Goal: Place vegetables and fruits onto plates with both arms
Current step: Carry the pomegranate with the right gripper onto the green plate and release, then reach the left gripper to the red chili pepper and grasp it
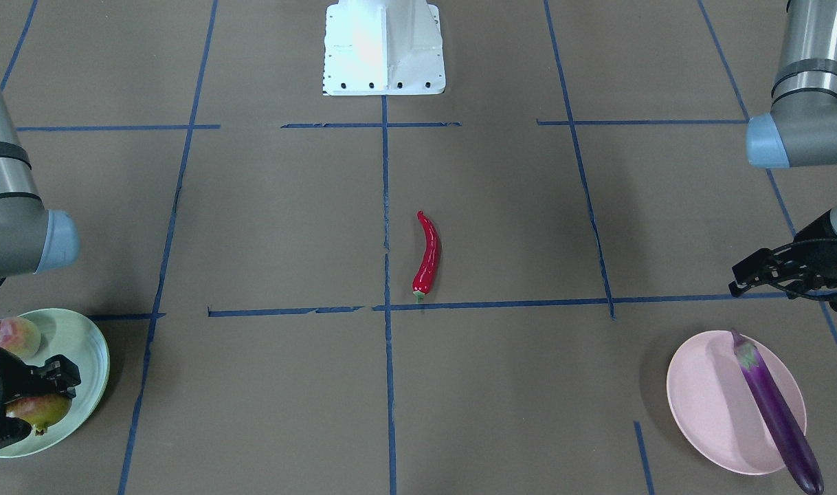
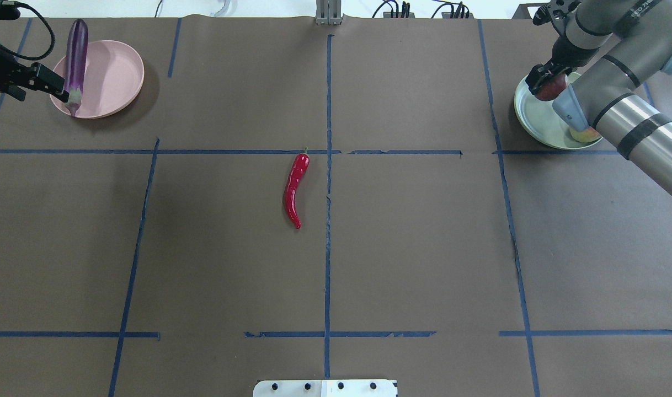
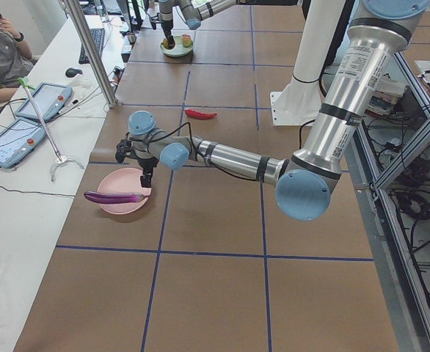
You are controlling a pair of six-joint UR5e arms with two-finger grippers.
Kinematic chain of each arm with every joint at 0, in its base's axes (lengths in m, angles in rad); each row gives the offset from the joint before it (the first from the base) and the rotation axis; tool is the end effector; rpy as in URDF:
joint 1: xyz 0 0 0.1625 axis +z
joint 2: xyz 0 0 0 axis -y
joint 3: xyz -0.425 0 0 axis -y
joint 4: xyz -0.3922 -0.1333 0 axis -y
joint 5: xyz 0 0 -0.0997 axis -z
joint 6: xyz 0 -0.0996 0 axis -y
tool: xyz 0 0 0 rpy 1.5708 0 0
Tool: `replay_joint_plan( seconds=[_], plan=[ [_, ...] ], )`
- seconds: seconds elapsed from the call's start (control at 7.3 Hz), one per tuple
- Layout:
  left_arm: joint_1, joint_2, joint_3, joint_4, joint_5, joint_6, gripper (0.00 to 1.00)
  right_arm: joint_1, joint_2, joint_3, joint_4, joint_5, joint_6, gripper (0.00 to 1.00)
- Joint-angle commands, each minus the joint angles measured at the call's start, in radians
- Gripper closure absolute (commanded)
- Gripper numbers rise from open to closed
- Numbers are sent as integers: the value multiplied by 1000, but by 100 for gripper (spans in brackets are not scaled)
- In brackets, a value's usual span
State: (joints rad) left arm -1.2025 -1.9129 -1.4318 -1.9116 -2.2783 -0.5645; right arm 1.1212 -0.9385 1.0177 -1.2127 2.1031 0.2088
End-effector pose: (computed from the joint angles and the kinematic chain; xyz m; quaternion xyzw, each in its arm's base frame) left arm 0.1705 -0.6322 0.4969 0.0750 0.4114 0.0041 0.9084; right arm -0.2596 -0.7284 0.5098 0.1150 -0.3106 -0.1698 0.9281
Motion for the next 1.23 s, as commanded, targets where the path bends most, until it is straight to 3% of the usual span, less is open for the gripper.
replay_joint_plan(
  seconds=[0.0,0.27,0.68,0.82,1.1],
  plan=[
    [65,-2,-36,-10,15,-36,0,43,-6,41,-11,50,-6,0],
    [186,-72,-61,3,65,-171,0,136,-75,111,-37,145,-15,0],
    [370,-225,-52,34,124,-438,0,255,-202,241,-233,170,-309,0],
    [458,-283,-47,35,202,-542,0,279,-305,315,-237,172,-324,0],
    [582,-400,14,96,368,-696,0,279,-355,371,-237,167,-310,0]
  ],
)
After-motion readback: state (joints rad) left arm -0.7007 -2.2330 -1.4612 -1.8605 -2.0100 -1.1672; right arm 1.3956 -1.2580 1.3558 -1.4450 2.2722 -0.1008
